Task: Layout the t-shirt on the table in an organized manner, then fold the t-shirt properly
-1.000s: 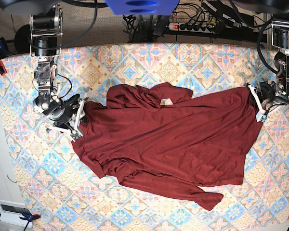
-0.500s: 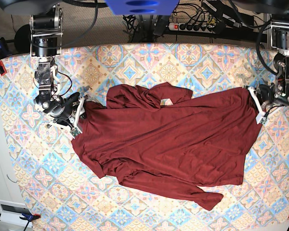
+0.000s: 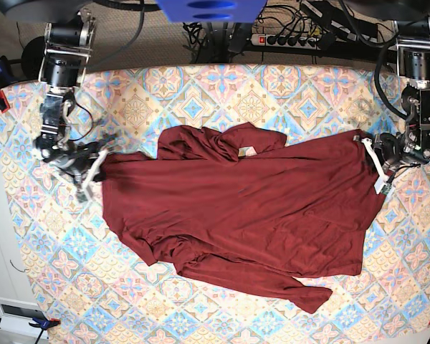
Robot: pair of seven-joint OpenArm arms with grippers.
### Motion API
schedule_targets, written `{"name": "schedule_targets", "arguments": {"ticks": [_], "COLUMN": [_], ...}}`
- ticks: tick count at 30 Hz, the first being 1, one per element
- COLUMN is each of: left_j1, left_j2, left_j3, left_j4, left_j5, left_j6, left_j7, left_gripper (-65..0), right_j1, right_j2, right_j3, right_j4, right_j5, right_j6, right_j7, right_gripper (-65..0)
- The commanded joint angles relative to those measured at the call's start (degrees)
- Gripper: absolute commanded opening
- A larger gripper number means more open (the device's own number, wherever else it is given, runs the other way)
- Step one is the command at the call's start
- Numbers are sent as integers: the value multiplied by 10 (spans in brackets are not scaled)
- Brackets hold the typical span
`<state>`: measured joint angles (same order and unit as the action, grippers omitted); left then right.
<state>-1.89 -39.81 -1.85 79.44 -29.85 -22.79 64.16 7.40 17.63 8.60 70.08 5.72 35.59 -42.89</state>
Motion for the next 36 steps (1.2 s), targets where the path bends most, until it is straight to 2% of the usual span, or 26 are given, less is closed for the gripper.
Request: {"name": "schedule_targets", "arguments": {"ticks": [1,5,8,12,15,26,31,36], "left_j1": [-11,-11,-11,-12,-12,-10,-8,-7], "left_j2": [-12,-11,-11,-10,6,33,35,47], "left_j3": [-7,-6,-7,-7,-7,-3,-2,-2], "left_j4": [8,8,8,8,8,8,8,8], "left_j5": [-1,-1,-1,-1,0,0,-2,0], "left_j6": [0,0,0,0,0,0,0,0], "left_j7": [-5,-5,-6,-9,-32,-34,-35,-33], "left_gripper": [-650,-650,-650,-650,-650,-650,-650,-650], "right_j1": [10,63,78,113,152,245,260,257], "right_j2": [14,17,33,35,54,119,131,131], "right_j3": [18,42,51,51,51,49,51,48], "right_j4": [3,1,-15,-51,-96,-251,-266,-235], "right_j5": [-15,-16,-16,-19,-19,-22,-79,-94], "right_j6": [-5,-5,-5,-5,-5,-8,-65,-64], "right_j7": [-15,-15,-12,19,32,119,156,157], "right_gripper": [-645,-645,-645,-645,-646,-646,-646,-644]}}
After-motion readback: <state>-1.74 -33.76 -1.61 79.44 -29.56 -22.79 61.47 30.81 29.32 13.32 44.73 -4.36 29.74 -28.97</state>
